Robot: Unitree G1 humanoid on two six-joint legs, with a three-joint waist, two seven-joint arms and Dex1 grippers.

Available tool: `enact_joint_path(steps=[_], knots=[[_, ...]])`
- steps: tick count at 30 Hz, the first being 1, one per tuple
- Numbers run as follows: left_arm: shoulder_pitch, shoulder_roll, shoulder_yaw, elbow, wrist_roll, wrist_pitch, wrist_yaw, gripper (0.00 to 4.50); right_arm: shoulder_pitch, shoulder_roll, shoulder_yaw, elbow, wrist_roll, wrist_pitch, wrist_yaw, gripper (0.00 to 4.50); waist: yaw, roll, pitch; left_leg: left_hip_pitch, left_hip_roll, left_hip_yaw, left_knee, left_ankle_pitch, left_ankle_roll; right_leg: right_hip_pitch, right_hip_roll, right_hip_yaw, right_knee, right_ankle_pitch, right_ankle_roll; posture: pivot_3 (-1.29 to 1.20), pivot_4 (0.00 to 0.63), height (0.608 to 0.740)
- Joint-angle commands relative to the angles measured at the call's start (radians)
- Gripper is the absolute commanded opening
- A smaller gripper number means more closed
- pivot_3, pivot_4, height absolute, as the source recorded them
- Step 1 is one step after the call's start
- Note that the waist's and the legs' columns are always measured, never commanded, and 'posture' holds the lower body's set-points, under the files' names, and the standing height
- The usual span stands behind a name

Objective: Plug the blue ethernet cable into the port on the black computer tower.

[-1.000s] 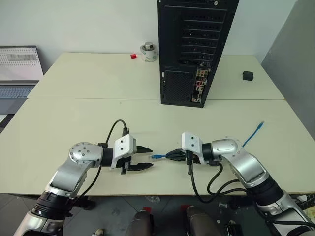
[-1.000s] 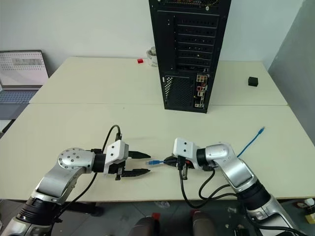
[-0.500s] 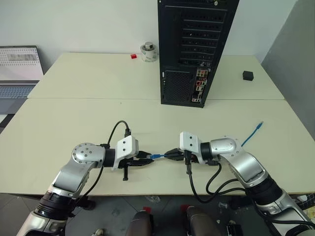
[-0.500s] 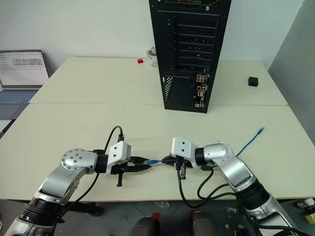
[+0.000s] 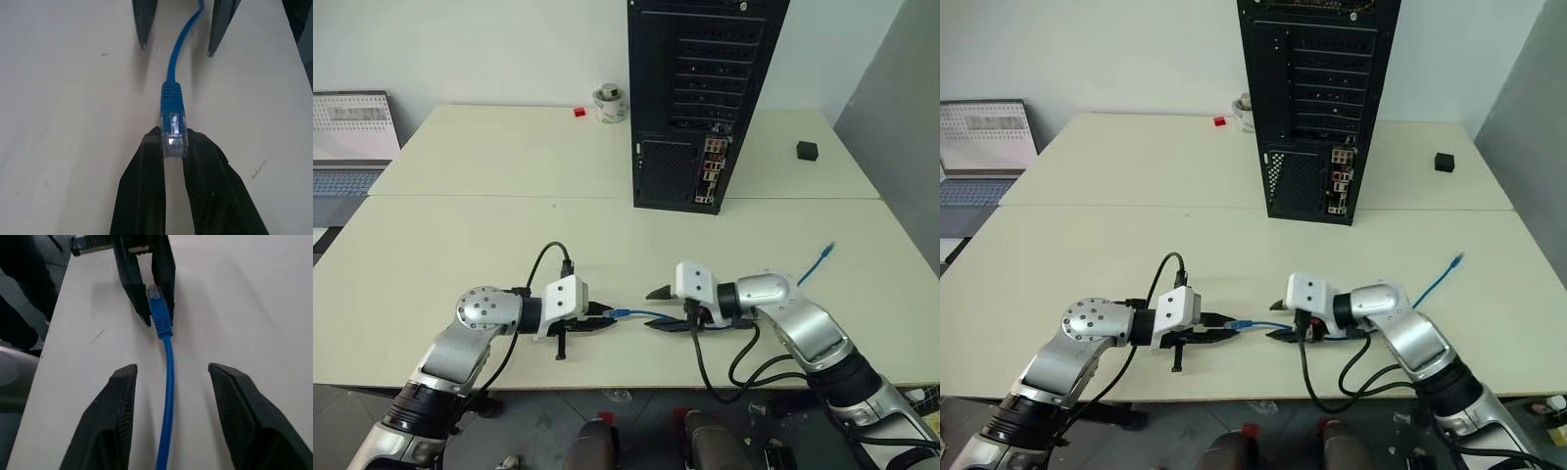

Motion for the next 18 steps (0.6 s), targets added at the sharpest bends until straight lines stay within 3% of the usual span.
enact_joint_path(steps=[1, 10, 18], knots=[[-0.027, -0.031, 0.009, 0.050, 0.068, -0.200, 0.066, 0.28, -0.003, -0.009, -0.116, -0.090, 0.137, 0.125, 0.002, 2.38, 0.001, 0.000, 0.000, 0.000, 0.000, 0.000, 0.000, 0.000, 0.000, 0.000, 0.000, 0.000, 0.000, 0.000, 0.000, 0.00, 0.150, 0.740], [-0.126, -0.049, 0.007, 0.337, 0.409, -1.029, 0.373, 0.28, 0.010, 0.080, -0.235, -0.165, 0.347, 0.388, -0.128, 2.38, 0.001, 0.000, 0.000, 0.000, 0.000, 0.000, 0.000, 0.000, 0.000, 0.000, -0.005, 0.000, 0.000, 0.000, 0.000, 0.00, 0.150, 0.740], [-0.172, -0.057, 0.030, 0.425, 0.567, -1.223, 0.589, 0.27, 0.007, 0.126, -0.216, -0.158, 0.401, 0.436, -0.198, 2.38, 0.001, 0.000, 0.000, -0.001, -0.001, -0.001, 0.000, 0.000, 0.000, 0.000, -0.006, -0.002, 0.000, 0.000, 0.000, 0.00, 0.150, 0.740]])
